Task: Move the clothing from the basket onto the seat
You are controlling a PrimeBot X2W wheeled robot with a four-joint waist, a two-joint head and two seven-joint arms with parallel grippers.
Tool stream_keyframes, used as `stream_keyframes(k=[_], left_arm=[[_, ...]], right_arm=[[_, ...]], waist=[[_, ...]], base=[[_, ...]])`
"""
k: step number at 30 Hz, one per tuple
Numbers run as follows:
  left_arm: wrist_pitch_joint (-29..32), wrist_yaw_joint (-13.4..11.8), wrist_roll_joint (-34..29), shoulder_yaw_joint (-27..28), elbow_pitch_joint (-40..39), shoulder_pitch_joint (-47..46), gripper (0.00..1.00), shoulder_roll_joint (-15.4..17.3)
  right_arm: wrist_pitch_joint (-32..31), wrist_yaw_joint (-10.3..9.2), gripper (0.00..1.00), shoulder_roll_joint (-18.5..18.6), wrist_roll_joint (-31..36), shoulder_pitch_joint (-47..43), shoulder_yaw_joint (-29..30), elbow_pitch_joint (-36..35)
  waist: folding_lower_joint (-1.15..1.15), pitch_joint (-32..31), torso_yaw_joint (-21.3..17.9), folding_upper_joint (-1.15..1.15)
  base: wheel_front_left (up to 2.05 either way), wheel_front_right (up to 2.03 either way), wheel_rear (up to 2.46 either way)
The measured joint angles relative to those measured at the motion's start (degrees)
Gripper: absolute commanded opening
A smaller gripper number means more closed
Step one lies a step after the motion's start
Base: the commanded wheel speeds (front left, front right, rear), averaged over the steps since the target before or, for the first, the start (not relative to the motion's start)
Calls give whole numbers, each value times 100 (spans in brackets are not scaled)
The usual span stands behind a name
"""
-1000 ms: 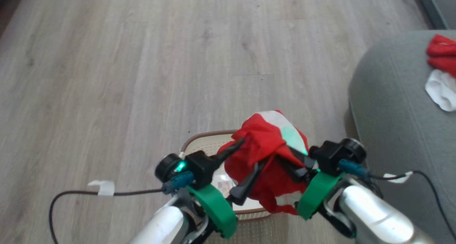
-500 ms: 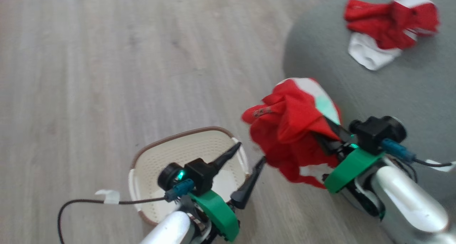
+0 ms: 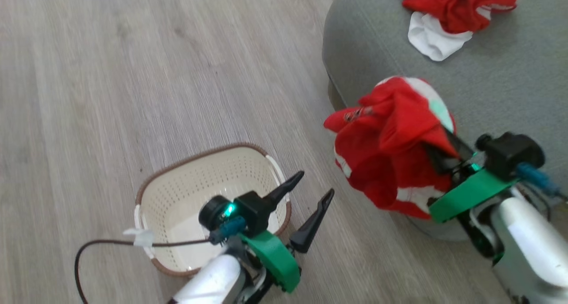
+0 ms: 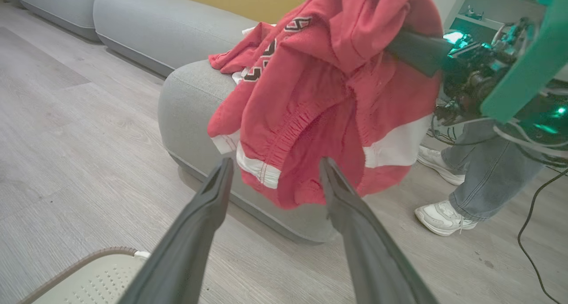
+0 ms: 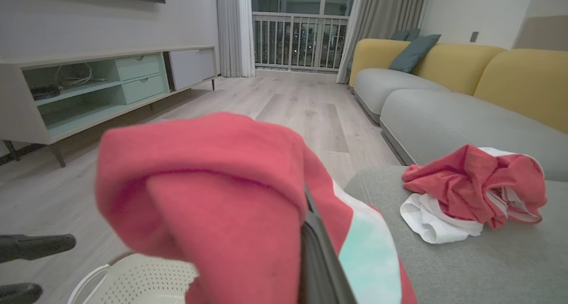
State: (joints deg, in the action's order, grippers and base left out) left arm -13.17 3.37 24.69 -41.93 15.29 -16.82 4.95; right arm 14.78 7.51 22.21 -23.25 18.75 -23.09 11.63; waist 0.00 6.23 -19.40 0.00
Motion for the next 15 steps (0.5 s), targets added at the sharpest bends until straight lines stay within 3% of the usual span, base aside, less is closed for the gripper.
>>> stream_keyframes(k=[7,11,15], left_arm=[[159,-122,-253,100,-233,-662,100,60],[338,-244,-448,203,-476,-1264,100,170],[411,-316,-593,349,-599,-1650,100,301]], right_arm=[[0,-1,0,-233,-121,519,1109,56],[0,-1,0,-272,-238,1745,1881,216],[0,0,0,-60,-254,3156,2457,681]], waist=[[0,791,68,0],[2,1532,117,0],[3,2365,183,0]], base=[[0,0,0],[0,0,0],[0,0,0]])
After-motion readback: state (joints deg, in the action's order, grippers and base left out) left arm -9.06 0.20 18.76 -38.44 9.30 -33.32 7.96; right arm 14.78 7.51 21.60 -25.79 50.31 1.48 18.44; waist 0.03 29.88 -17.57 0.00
